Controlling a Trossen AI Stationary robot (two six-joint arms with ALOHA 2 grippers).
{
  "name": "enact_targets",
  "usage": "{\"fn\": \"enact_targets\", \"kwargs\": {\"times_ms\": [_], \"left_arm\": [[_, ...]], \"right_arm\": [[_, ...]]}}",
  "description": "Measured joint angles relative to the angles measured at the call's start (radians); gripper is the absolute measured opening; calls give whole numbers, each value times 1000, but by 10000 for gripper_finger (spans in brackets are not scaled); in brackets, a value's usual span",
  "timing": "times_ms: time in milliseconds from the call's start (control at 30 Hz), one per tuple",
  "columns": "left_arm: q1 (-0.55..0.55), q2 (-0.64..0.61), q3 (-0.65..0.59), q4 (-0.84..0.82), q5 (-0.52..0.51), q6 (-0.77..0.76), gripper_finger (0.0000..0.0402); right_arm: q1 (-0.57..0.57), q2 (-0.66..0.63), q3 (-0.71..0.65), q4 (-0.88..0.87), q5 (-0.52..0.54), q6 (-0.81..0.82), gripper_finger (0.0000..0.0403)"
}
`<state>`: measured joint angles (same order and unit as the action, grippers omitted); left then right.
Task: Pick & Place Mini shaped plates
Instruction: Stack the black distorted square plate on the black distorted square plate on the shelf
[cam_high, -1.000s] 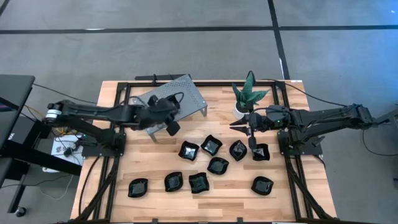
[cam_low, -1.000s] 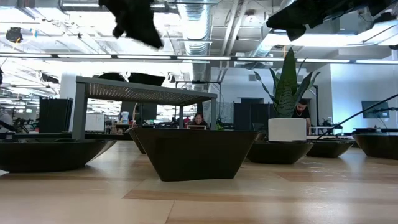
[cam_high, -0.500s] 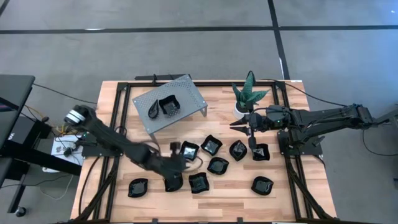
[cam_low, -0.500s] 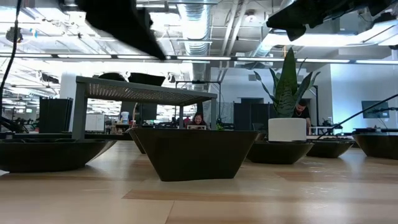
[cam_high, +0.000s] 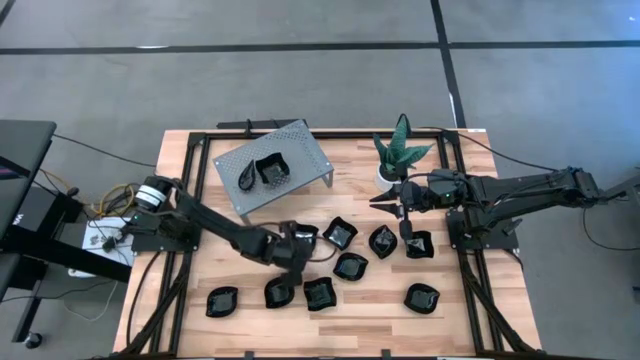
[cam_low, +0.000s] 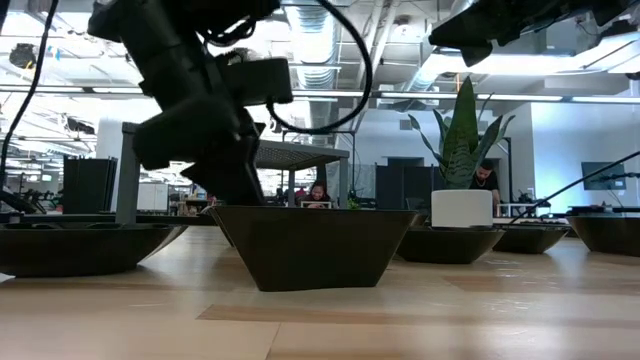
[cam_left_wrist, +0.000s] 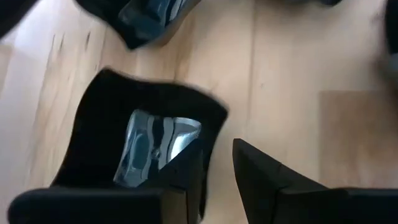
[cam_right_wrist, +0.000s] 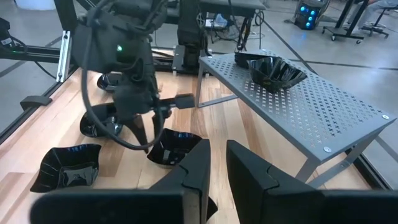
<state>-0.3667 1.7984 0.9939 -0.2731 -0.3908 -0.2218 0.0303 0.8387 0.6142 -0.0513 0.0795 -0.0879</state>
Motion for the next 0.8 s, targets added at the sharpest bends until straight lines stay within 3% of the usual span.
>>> {"fn": "enact_targets", "kwargs": {"times_ms": [300,500,667,800], "left_arm": [[8,-8,-10,-14,3,-4,84],[8,-14,-10,-10,-32,-4,12],[-1,-32,5,7,-64,-68,8],[-31,-84,91,36,-83,-81,7]], "right_arm": [[0,0,0,0,0,0,48],[0,0,0,0,0,0,48],[0,0,0,0,0,1,48],[0,0,0,0,0,1,48]]}}
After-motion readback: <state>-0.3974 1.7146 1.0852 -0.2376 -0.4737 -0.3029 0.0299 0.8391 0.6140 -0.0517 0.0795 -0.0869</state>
